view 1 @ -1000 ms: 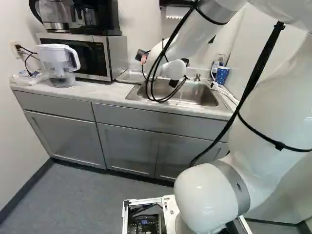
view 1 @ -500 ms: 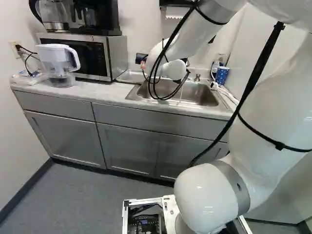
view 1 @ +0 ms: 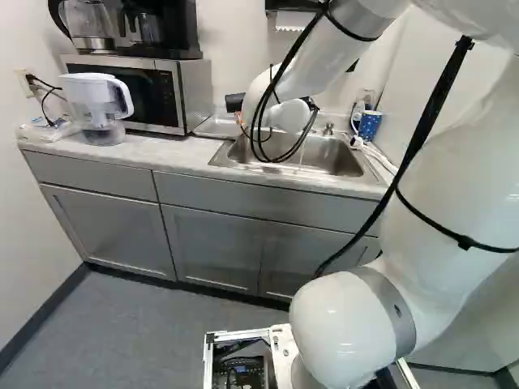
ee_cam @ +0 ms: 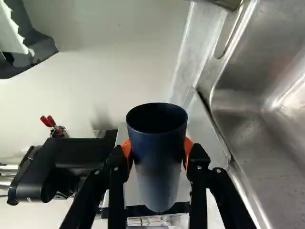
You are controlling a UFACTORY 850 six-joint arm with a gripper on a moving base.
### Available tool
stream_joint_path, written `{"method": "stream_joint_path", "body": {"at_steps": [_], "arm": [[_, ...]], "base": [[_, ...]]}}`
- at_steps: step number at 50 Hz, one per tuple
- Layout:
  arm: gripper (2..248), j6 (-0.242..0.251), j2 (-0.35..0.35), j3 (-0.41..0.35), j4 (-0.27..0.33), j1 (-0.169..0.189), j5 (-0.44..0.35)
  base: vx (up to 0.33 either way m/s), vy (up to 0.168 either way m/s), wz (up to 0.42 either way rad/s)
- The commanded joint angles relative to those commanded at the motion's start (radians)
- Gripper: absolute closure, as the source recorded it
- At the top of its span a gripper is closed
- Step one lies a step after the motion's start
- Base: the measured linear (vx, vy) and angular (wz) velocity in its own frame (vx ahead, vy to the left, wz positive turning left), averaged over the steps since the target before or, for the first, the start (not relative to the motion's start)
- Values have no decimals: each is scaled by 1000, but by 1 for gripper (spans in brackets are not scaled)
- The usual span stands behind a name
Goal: Rinse the cup and place it in the tray
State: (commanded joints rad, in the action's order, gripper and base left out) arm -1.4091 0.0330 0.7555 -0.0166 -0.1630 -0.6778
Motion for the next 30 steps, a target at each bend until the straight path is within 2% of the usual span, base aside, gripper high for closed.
{"method": "stream_joint_path", "body": {"at_steps": [30], "arm": [[128,315,0,0,0,0,0]], "base": [[0,0,0]]}}
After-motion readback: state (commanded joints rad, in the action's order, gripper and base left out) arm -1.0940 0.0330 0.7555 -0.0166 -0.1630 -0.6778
